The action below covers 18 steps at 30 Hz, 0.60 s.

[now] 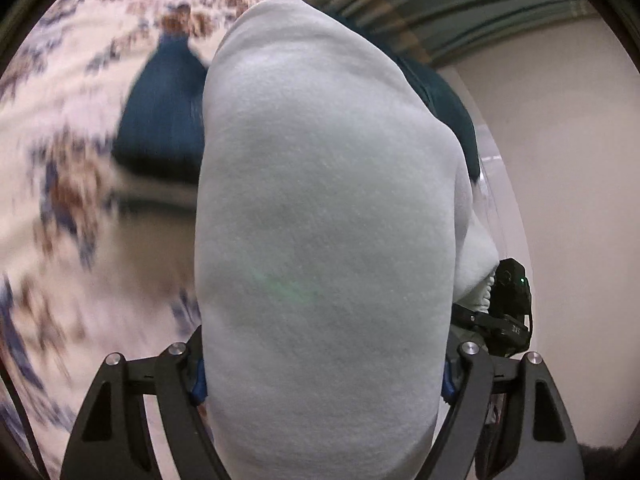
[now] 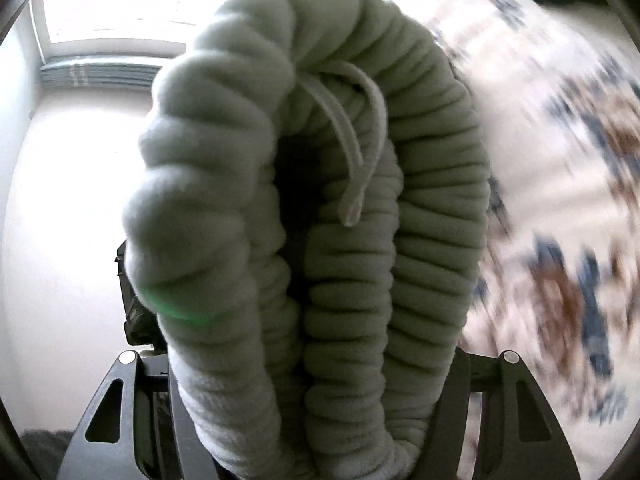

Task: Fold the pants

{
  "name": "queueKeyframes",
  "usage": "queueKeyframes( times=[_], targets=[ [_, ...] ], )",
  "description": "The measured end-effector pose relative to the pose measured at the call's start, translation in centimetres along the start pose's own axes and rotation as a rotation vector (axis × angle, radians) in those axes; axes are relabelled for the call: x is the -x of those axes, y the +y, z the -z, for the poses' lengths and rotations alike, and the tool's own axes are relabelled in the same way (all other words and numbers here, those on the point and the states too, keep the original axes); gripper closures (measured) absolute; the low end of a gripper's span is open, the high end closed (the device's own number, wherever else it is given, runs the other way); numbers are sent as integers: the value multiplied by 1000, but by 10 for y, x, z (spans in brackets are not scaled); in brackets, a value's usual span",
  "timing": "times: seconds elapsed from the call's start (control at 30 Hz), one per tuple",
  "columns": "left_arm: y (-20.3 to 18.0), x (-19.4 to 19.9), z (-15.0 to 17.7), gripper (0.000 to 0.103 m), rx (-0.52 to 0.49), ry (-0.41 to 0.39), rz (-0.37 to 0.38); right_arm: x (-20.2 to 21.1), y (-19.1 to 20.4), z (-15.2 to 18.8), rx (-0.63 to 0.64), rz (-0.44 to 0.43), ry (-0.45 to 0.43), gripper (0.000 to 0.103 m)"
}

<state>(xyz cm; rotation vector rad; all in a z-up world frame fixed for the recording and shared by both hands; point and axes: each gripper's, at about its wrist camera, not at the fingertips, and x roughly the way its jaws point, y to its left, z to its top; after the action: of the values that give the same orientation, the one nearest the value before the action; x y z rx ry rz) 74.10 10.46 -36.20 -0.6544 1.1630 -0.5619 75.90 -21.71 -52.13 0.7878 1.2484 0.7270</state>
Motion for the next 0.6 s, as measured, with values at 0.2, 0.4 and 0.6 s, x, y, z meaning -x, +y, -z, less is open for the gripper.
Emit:
queueKeyframes(
  times=[0.2,0.4,0.6],
  targets=[
    [37,-6,-135,24,-15,-14,-4,-62,34,-131,9,17,-16,36],
    [107,-67,-193,21,50,66,-79,-128,9,-209,-37,117,7,36],
    [143,-102,-185,15,84,165,-149,-139,-52,-210,-119,244,81,26]
  ],
)
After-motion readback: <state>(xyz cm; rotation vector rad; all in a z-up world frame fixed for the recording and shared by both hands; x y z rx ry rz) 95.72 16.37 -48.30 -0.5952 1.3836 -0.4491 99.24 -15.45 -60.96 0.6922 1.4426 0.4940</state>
